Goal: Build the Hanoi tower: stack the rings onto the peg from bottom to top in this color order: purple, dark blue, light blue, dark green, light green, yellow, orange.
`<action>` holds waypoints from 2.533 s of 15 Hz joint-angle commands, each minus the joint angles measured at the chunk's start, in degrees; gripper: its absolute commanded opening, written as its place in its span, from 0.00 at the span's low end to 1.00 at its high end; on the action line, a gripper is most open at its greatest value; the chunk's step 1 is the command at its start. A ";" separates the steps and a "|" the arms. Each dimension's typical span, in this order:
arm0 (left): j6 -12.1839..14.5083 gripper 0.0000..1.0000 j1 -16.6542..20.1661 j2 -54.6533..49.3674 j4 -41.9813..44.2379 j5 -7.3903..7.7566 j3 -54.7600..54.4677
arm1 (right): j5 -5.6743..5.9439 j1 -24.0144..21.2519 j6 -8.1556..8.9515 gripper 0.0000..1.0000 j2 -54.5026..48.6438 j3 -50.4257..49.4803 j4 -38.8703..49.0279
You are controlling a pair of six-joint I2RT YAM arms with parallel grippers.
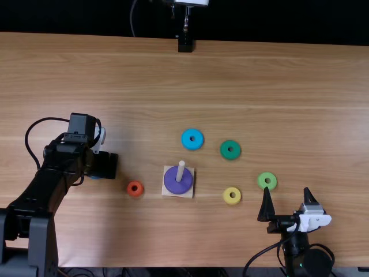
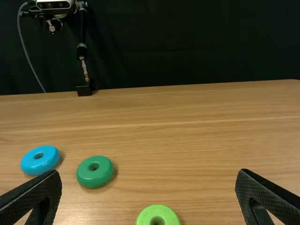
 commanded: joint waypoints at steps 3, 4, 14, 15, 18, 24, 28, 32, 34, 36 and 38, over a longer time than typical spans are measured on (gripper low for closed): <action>0.29 0.05 -0.08 0.85 0.65 -0.05 -1.02 | -0.12 -0.38 0.15 1.00 -0.10 -0.56 -1.11; 0.29 0.00 -0.08 0.85 0.55 -0.15 -0.93 | -0.12 -0.38 0.15 1.00 -0.10 -0.56 -1.11; -0.24 0.00 -6.49 0.41 -28.25 -0.05 23.94 | -0.12 -0.38 0.15 1.00 -0.10 -0.47 -1.11; -0.24 0.00 -7.55 0.41 -33.20 -0.05 27.90 | -0.12 -0.38 0.15 1.00 -0.10 -0.56 -1.11; -0.34 0.00 -11.42 0.76 -44.59 -0.15 38.97 | -0.12 -0.38 0.15 1.00 -0.10 -0.56 -1.11; -8.04 0.00 -21.17 3.75 -49.34 0.06 53.30 | -0.12 -0.38 0.15 1.00 -0.10 -0.47 -1.11; -9.31 0.00 -26.18 5.51 -49.23 0.16 55.59 | -0.12 -0.38 0.15 1.00 -0.10 -0.56 -1.11; -12.89 0.00 -30.05 7.09 -48.60 0.06 56.55 | -0.12 -0.38 0.15 1.00 -0.10 -0.47 -1.11; -13.00 0.00 -31.28 8.14 -48.50 0.16 58.40 | -0.12 -0.38 0.15 1.00 -0.10 -0.56 -1.11; -13.10 0.00 -32.07 10.61 -48.81 0.16 60.16 | -0.12 -0.38 0.15 1.00 -0.10 -0.47 -1.11; -13.53 0.00 -33.04 10.78 -49.13 0.16 61.30 | -0.12 -0.38 0.15 1.00 -0.10 -0.56 -1.11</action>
